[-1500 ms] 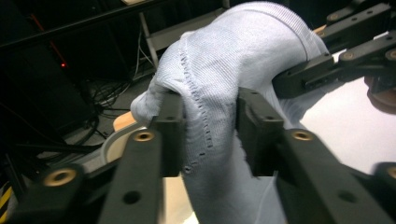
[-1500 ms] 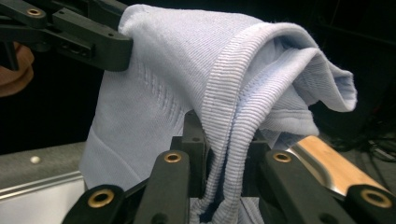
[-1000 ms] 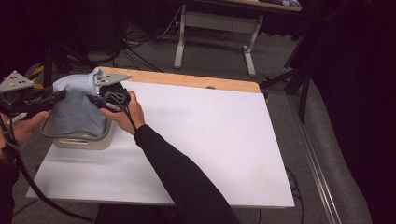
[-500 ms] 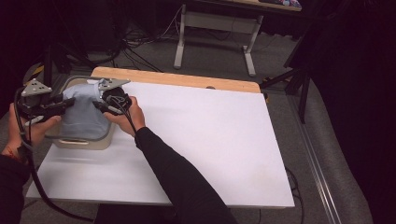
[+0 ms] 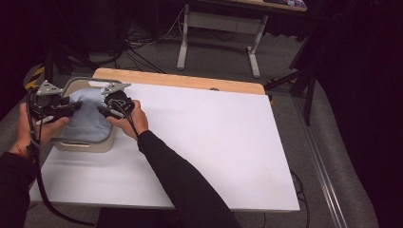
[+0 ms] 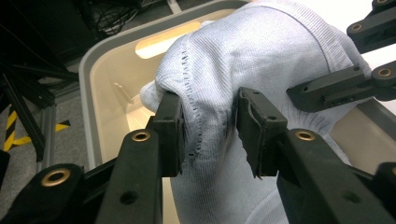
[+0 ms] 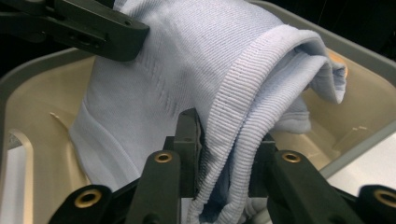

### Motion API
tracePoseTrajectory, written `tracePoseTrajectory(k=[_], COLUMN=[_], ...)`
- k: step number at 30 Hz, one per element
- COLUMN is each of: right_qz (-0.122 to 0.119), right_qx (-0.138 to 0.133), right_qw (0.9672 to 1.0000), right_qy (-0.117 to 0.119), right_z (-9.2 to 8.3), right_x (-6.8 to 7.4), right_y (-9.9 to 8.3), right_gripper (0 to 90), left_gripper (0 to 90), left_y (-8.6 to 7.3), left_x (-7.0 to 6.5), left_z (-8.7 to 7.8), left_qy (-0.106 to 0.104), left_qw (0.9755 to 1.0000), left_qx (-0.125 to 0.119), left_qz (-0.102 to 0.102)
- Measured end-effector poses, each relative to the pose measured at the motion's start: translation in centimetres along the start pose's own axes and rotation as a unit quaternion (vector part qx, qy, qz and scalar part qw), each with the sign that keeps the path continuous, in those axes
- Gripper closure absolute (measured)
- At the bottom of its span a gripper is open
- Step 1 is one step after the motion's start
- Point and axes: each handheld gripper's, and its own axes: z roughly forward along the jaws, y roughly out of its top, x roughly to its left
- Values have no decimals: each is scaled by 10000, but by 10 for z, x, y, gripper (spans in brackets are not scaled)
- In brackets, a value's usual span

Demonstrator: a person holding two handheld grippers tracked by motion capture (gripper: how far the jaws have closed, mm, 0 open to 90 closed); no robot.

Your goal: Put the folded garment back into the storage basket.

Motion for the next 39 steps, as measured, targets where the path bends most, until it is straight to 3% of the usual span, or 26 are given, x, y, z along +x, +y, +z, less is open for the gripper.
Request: tracePoseTrajectory(k=[5, 10, 18, 22, 25, 27, 31, 34, 39], right_qz=[-1, 40, 81, 70, 1, -88, -284, -482, -466], right_qx=[148, 127, -63, -194, -329, -409, -519, -618, -790], right_qw=[9999, 9998, 9999, 9998, 9994, 9990, 9980, 9964, 9950], right_qy=[-89, -114, -78, -86, -86, -124, -214, -310, -404], right_z=[4, 1, -13, -23, -33, -45, -67, -89, -130], right_x=[-2, -3, -6, -6, -6, -6, -3, -2, -6], right_y=[-4, -4, -6, -6, -6, -7, -12, -20, -41], right_gripper=[639, 576, 498, 496, 504, 503, 501, 500, 495], left_gripper=[604, 568, 486, 489, 541, 646, 774, 806, 812], left_y=[0, -1, -1, 1, 5, 9, 17, 25, 37], left_x=[0, 2, 8, 10, 9, 7, 1, -5, -11], left_z=[9, 12, 1, -12, -18, -19, -12, -3, 12], left_qy=[70, 139, 54, 77, 87, -18, -62, -73, 0], left_qw=[9996, 9989, 9997, 9999, 9998, 9997, 9995, 9994, 9995], left_qx=[262, 447, 235, -8, -149, -244, -284, -259, -222], left_qz=[-27, -39, -69, -75, -18, 67, 140, 209, 244])
